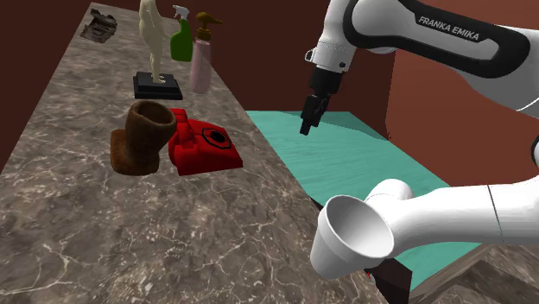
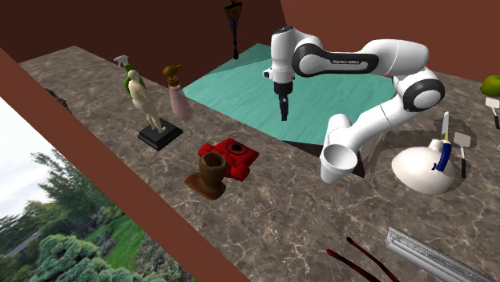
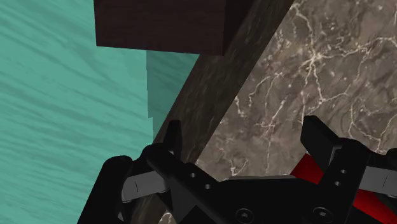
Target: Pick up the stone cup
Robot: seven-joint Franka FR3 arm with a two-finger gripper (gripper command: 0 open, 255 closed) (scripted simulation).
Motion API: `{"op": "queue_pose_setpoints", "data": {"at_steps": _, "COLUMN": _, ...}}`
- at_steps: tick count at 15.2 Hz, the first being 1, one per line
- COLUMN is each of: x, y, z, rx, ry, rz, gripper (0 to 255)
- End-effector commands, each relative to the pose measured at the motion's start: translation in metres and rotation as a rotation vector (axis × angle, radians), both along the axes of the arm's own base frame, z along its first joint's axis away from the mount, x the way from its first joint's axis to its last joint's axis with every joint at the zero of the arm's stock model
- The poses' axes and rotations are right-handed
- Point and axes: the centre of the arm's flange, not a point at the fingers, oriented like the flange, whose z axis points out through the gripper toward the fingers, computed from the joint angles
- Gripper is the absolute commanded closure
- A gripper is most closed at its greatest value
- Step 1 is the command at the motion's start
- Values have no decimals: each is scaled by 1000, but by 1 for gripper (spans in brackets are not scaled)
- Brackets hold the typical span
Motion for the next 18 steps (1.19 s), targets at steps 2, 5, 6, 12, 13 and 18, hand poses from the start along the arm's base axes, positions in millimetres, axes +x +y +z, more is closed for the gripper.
{"op": "queue_pose_setpoints", "data": {"at_steps": 2, "x": 6, "y": 11, "z": 0, "rx": 3, "ry": -4, "rz": -2, "gripper": 0}}
{"op": "queue_pose_setpoints", "data": {"at_steps": 5, "x": 25, "y": 43, "z": 1, "rx": 13, "ry": -15, "rz": -8, "gripper": 0}}
{"op": "queue_pose_setpoints", "data": {"at_steps": 6, "x": 32, "y": 53, "z": 2, "rx": 16, "ry": -19, "rz": -10, "gripper": 0}}
{"op": "queue_pose_setpoints", "data": {"at_steps": 12, "x": 70, "y": 117, "z": 6, "rx": 35, "ry": -42, "rz": -21, "gripper": 0}}
{"op": "queue_pose_setpoints", "data": {"at_steps": 13, "x": 77, "y": 128, "z": 7, "rx": 38, "ry": -46, "rz": -23, "gripper": 0}}
{"op": "queue_pose_setpoints", "data": {"at_steps": 18, "x": 110, "y": 180, "z": 12, "rx": 53, "ry": -65, "rz": -33, "gripper": 0}}
